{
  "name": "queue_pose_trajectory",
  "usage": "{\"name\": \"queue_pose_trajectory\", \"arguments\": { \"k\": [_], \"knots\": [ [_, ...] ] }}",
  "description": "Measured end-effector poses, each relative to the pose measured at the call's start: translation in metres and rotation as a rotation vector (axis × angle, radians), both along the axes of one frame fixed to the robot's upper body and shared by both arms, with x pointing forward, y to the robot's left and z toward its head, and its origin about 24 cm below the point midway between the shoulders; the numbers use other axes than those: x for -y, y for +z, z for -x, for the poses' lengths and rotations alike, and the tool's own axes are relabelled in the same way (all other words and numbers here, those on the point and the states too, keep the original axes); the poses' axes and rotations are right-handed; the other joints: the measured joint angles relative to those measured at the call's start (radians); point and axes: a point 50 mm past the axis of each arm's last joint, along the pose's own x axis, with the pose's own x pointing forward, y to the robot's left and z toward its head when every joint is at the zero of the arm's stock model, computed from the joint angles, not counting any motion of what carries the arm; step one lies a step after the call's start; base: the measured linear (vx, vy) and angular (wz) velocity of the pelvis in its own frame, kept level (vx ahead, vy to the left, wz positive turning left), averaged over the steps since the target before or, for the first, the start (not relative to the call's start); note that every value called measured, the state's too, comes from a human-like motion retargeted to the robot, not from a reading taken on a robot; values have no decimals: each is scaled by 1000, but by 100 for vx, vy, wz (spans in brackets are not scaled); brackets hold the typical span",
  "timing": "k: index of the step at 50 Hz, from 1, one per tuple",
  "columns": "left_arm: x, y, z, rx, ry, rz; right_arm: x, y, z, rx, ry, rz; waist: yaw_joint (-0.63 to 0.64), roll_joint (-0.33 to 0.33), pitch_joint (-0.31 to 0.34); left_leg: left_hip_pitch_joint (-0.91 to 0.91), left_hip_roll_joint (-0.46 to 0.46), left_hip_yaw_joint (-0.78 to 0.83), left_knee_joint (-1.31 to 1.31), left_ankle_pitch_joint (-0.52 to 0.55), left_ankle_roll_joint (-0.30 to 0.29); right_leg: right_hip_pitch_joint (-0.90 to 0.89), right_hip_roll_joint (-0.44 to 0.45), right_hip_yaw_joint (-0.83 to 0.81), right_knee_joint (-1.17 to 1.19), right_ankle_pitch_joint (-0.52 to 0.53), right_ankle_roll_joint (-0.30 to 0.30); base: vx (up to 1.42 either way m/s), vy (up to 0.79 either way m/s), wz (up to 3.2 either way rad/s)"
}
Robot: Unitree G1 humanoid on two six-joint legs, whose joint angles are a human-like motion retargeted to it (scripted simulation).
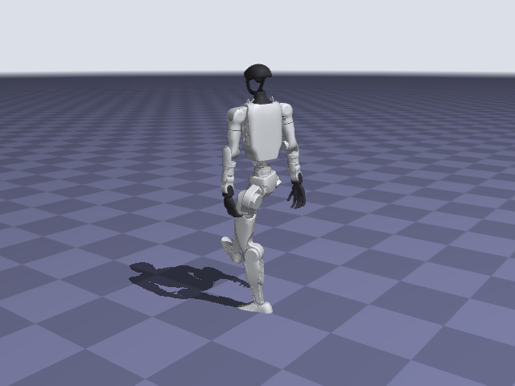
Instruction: In place motions
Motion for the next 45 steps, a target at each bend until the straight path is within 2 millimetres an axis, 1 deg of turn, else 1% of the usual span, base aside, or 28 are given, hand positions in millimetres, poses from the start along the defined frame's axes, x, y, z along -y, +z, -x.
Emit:
{"name": "queue_pose_trajectory", "arguments": {
  "k": [3, 6, 8, 10, 12, 13, 15, 17, 18, 20, 22, 25, 27, 32, 36, 40, 45],
  "knots": [
    [2, -1, 26, -77, 35, 9, 3, 0, -17, 44, 52, 26, 52, -34, -43, 8, -40, 46, -24, -3, -1, 181, 42, -27, 60, 24, 43, 8, -3, -69],
    [3, 0, 54, -161, 87, 5, 6, 1, -34, 90, 85, 45, 102, -43, -79, -4, -56, 77, -40, -4, -2, 356, 102, -17, 100, 70, 81, 3, -4, -66],
    [7, 2, 74, -219, 121, 4, 6, 2, -40, 119, 89, 52, 123, -43, -108, -18, -71, 82, -58, 3, -1, 477, 143, -7, 55, 101, 106, -2, -6, -36],
    [10, 4, 93, -274, 160, 4, 7, 2, -46, 148, 85, 55, 140, -57, -137, -32, -101, 96, -72, 6, 4, 581, 164, 1, -15, 112, 124, 0, -9, -40],
    [9, 7, 107, -317, 190, 5, 6, 3, -53, 171, 69, 47, 175, -73, -158, -41, -129, 113, -82, 4, 10, 660, 176, -24, -97, -15, 108, 2, -8, -67],
    [7, 9, 114, -335, 197, 6, 4, 3, -56, 177, 51, 37, 190, -90, -159, -34, -149, 117, -88, 3, 14, 691, 169, -55, -143, -39, 94, 0, -7, -69],
    [5, 12, 124, -365, 213, 5, 1, 3, -57, 174, 28, 20, 236, -118, -165, -18, -176, 143, -106, 2, 13, 709, 151, -31, -214, 7, 93, -5, -6, -92],
    [7, 11, 121, -364, 234, -11, -2, 3, -63, 174, 5, -1, 289, -116, -173, -39, -169, 179, -119, 6, 10, 675, 131, 13, -221, 33, 123, -23, -6, -89],
    [10, 10, 117, -353, 254, -22, -4, 3, -67, 179, 0, -7, 293, -112, -179, -56, -169, 171, -122, 8, 11, 648, 128, 16, -219, 40, 121, -24, -6, -50],
    [17, 7, 114, -319, 319, -34, -7, 4, -73, 192, 23, -20, 298, -110, -169, -65, -164, 182, -128, 14, 12, 627, 140, 39, -213, 43, 105, -13, -7, -42],
    [20, 6, 112, -284, 372, -21, -10, 4, -78, 201, 74, -32, 261, -101, -158, -61, -153, 186, -132, 19, 8, 621, 149, 33, -204, 40, 96, -1, -13, 3],
    [22, 4, 103, -277, 356, 4, -16, 2, -74, 191, 126, -32, 215, -81, -164, -73, -140, 171, -128, 23, 4, 620, 160, 11, -217, 45, 97, -12, -8, 28],
    [19, 3, 93, -265, 322, -11, -17, 1, -67, 176, 129, -32, 213, -86, -161, -67, -139, 173, -127, 23, 0, 629, 162, 9, -223, 47, 93, -11, -5, 12],
    [10, -2, 56, -133, 226, -38, -13, -2, -29, 52, 105, -23, 246, -97, -168, -50, -140, 165, -125, 23, -7, 644, 164, 5, -221, 42, 80, 5, -7, 5],
    [10, -3, 31, -49, 221, -15, -6, 0, -7, -47, 115, 8, 238, -92, -172, -48, -132, 160, -122, 23, -13, 650, 172, -1, -222, 38, 75, -1, -1, 1],
    [11, -3, 18, -13, 216, 9, 2, 2, 7, -106, 118, 42, 230, -86, -179, -49, -125, 156, -120, 24, -18, 652, 178, -7, -224, 35, 71, 0, 0, 0],
    [9, -3, 16, -13, 179, -3, 6, 3, 11, -122, 100, 54, 227, -84, -179, -45, -121, 155, -116, 25, -22, 659, 184, -8, -230, 36, 65, 0, 0, 0]
  ]
}}
